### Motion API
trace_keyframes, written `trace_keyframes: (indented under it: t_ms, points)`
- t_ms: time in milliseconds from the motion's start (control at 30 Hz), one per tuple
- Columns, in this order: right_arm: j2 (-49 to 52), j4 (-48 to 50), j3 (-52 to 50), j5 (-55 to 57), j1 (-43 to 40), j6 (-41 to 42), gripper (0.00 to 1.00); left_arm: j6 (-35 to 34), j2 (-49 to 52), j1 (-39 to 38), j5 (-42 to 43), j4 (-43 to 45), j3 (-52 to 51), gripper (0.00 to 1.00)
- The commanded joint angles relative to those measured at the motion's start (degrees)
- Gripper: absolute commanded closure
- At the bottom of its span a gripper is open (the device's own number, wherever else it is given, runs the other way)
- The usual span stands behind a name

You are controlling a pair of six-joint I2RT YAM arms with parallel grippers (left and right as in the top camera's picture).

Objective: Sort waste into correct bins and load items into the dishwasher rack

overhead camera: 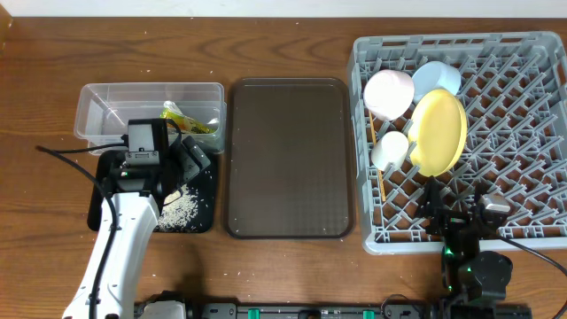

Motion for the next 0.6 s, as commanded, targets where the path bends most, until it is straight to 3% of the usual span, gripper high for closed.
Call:
trace_keyframes:
  t_ms: [0, 267, 567]
  points:
    - [-0.37, -0.24, -0.11, -0.15, -0.50, 0.31, 0.01, -0.07, -0.37, 0.20, -0.68, -0.02, -0.28, 0.01]
    - [-0.20, -0.22, -0.11, -0.13, -0.50, 0.24, 0.01, -0.07, -0.37, 0.20, -0.68, -0.02, -0.28, 0.01]
    - [-0.04, -0.28, -0.11, -0.17, -0.39, -11.15, 0.01, -0.07, -0.37, 0.20, -0.68, -0.02, -0.28, 0.01]
